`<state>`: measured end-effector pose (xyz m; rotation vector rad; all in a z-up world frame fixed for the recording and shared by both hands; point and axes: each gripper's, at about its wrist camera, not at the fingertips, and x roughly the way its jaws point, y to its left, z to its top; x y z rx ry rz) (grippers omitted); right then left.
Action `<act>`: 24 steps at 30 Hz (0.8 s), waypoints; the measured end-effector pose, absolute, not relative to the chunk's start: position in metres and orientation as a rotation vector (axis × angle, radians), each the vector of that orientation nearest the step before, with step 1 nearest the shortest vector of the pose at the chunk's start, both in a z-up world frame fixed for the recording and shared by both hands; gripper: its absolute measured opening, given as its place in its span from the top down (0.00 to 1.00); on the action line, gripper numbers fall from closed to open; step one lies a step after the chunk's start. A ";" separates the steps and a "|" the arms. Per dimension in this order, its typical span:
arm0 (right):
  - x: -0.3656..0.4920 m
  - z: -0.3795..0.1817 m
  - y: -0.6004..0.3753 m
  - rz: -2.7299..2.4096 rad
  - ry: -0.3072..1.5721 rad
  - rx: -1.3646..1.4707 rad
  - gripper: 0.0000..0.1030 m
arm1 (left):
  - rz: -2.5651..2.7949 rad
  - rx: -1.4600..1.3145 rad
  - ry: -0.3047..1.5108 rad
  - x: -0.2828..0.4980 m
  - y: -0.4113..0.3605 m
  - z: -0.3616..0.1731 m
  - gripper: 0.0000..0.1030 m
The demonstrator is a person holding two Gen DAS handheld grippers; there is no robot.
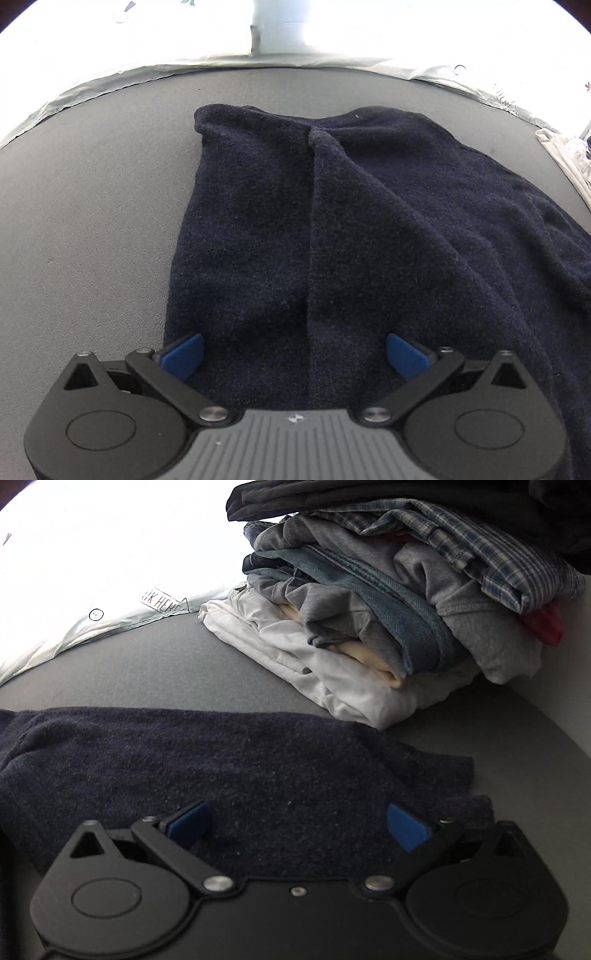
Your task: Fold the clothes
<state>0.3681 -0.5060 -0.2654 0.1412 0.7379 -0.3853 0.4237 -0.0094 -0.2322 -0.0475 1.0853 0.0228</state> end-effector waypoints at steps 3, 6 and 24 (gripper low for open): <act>0.368 -0.268 -0.504 -0.390 0.707 0.138 0.00 | 0.026 -0.047 1.064 0.420 -0.010 -0.232 0.00; 0.369 -0.268 -0.502 -0.397 0.700 0.140 0.00 | 0.024 -0.045 1.052 0.417 -0.010 -0.232 0.00; 0.351 -0.263 -0.547 -0.695 0.720 0.253 0.00 | 0.019 -0.042 1.039 0.414 -0.012 -0.234 0.00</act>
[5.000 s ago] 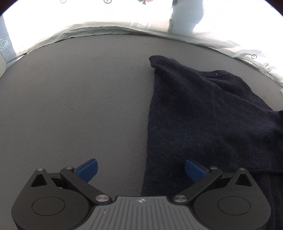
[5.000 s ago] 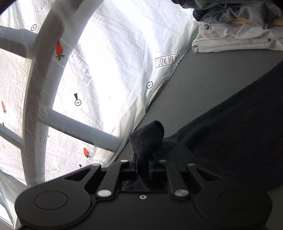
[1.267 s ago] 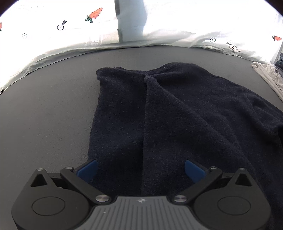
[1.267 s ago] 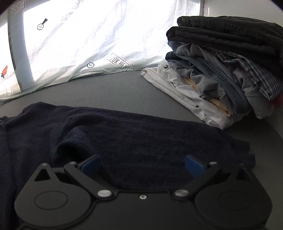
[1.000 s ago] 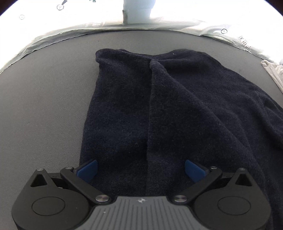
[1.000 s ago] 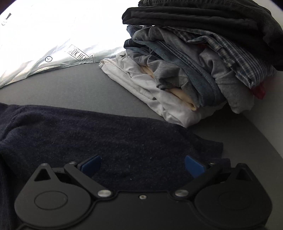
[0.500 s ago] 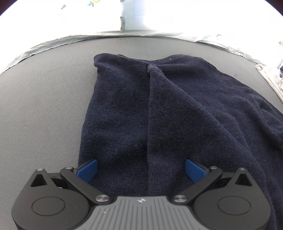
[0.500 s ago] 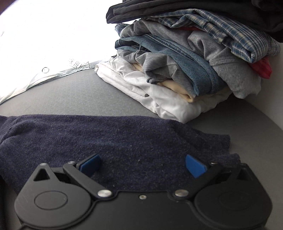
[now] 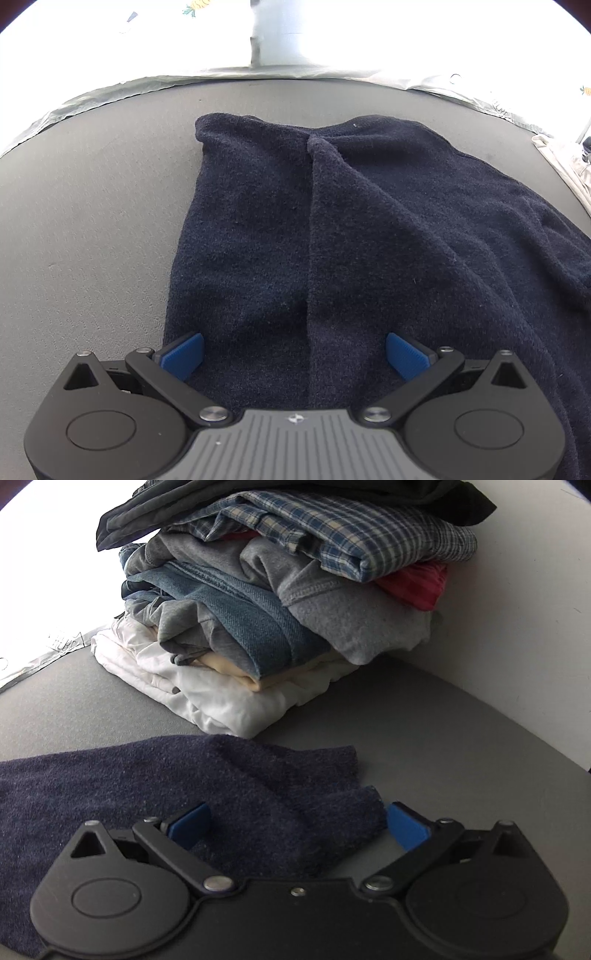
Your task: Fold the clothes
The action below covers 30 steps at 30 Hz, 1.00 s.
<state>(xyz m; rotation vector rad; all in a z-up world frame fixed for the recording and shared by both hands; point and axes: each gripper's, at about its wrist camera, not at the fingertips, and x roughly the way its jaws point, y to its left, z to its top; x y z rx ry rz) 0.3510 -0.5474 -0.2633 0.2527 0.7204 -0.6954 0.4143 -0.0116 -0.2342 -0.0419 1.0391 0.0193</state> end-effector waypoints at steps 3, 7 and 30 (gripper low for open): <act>0.351 -0.260 -0.550 -0.682 0.730 0.279 0.09 | 0.020 -0.042 1.034 0.414 -0.012 -0.234 0.00; 0.348 -0.247 -0.551 -0.614 0.702 0.294 0.60 | 0.020 -0.042 1.026 0.413 -0.011 -0.233 0.00; 0.420 -0.267 -0.327 0.515 0.935 1.086 0.64 | 0.011 -0.037 0.982 0.411 -0.008 -0.237 0.00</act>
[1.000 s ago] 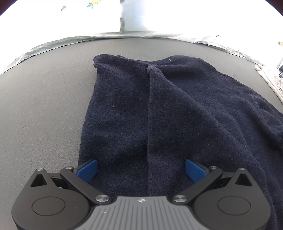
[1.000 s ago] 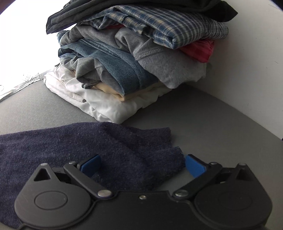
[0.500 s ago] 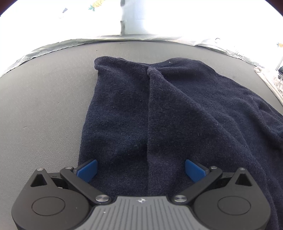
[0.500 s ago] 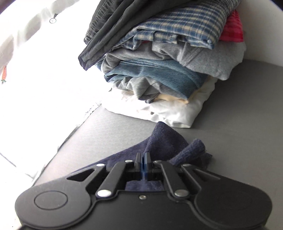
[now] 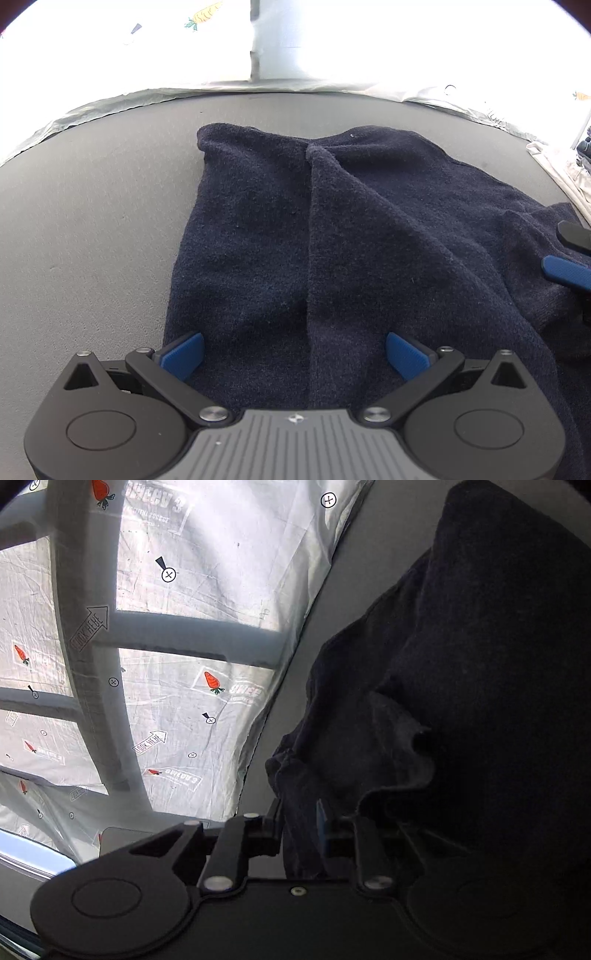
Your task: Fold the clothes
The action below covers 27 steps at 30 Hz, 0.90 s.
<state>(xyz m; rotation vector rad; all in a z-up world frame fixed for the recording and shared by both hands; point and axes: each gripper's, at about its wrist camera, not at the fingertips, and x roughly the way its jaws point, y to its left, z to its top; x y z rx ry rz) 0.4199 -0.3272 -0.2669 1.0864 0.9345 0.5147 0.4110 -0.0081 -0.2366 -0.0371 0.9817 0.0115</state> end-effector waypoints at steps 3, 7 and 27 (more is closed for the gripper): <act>0.412 -0.247 -0.332 0.498 0.874 0.958 0.43 | 0.013 -0.039 0.982 0.411 -0.008 -0.237 0.00; 0.405 -0.214 -0.352 0.386 0.733 0.760 0.09 | 0.022 -0.041 0.978 0.410 -0.009 -0.236 0.00; 0.376 -0.273 -0.409 -0.166 0.676 0.145 0.00 | -0.175 0.013 0.893 0.418 -0.072 -0.186 0.00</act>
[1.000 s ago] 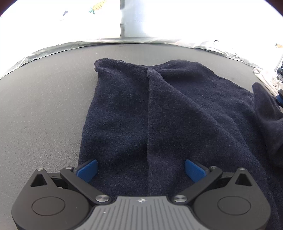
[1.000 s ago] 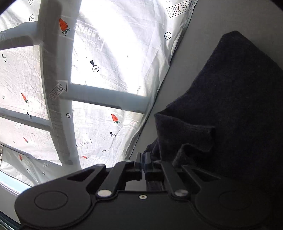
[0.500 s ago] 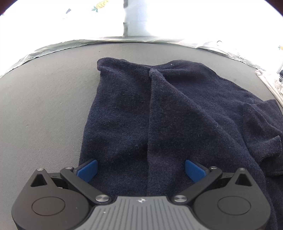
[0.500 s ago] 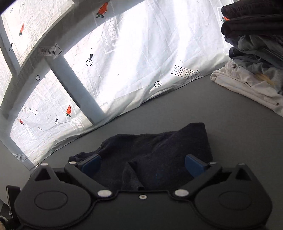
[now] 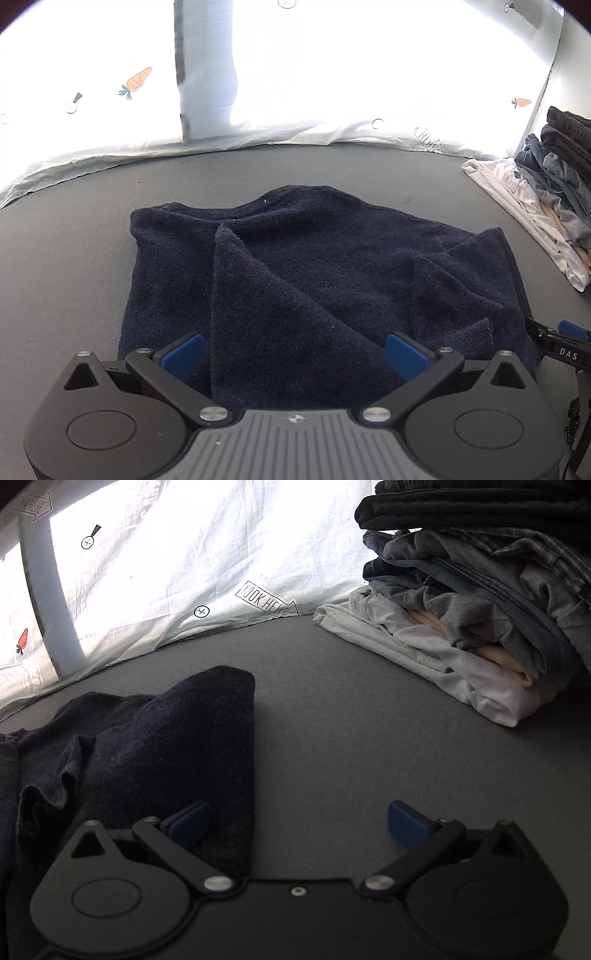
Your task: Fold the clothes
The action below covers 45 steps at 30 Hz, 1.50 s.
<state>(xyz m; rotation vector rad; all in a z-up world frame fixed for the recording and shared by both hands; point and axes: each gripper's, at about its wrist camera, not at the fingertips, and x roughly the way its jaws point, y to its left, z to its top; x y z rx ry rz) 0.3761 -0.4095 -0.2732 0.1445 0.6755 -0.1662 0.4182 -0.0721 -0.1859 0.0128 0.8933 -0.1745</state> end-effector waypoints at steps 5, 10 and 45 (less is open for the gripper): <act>0.373 -0.277 -0.406 -0.181 0.648 0.134 0.00 | -0.314 0.114 0.899 0.420 -0.126 -0.196 0.00; 0.373 -0.277 -0.406 -0.180 0.646 0.136 0.00 | -0.460 0.162 0.895 0.416 -0.162 -0.209 0.00; 0.331 -0.216 -0.344 -0.040 0.640 0.053 0.00 | -0.169 -0.116 0.559 0.443 -0.044 -0.084 0.87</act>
